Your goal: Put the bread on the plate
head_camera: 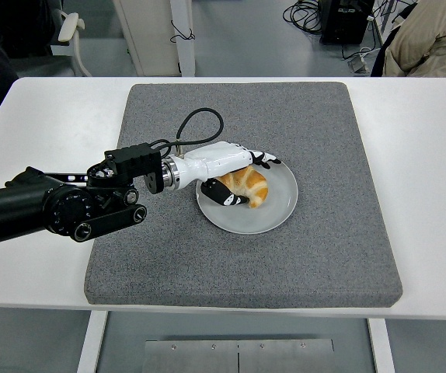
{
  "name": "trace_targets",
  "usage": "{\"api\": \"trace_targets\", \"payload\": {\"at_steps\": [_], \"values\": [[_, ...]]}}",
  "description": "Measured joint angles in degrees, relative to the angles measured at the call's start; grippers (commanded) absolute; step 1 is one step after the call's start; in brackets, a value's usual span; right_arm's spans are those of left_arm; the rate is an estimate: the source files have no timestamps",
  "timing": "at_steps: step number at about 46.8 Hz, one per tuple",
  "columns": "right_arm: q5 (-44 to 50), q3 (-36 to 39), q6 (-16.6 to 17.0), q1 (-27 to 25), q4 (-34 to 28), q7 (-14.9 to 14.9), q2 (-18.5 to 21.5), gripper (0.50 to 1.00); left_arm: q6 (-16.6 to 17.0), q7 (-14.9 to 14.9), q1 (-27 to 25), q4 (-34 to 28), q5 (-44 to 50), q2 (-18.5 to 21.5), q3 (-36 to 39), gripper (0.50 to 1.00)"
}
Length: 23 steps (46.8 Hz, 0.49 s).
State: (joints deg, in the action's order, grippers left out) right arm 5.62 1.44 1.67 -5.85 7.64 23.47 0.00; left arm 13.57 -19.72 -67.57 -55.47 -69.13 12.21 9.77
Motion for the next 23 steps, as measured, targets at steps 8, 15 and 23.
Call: {"api": "trace_targets", "payload": {"at_steps": [8, 15, 23], "values": [[0.00, -0.01, 0.00, 0.02, 0.00, 0.00, 0.00, 1.000, -1.58, -1.45, -0.62, 0.00, 5.29, 0.63, -0.06, 0.969], [0.00, -0.03, 0.00, -0.01, 0.00, 0.00, 0.00, 1.000, -2.70, -1.70, -0.72, -0.07, 7.97, 0.97, -1.11, 0.971], [0.00, -0.03, 0.00, -0.01, 0.00, 0.00, 0.00, 1.000, -2.76, -2.73, 0.15, -0.32, 10.78, 1.78, -4.49, 0.971]]}}
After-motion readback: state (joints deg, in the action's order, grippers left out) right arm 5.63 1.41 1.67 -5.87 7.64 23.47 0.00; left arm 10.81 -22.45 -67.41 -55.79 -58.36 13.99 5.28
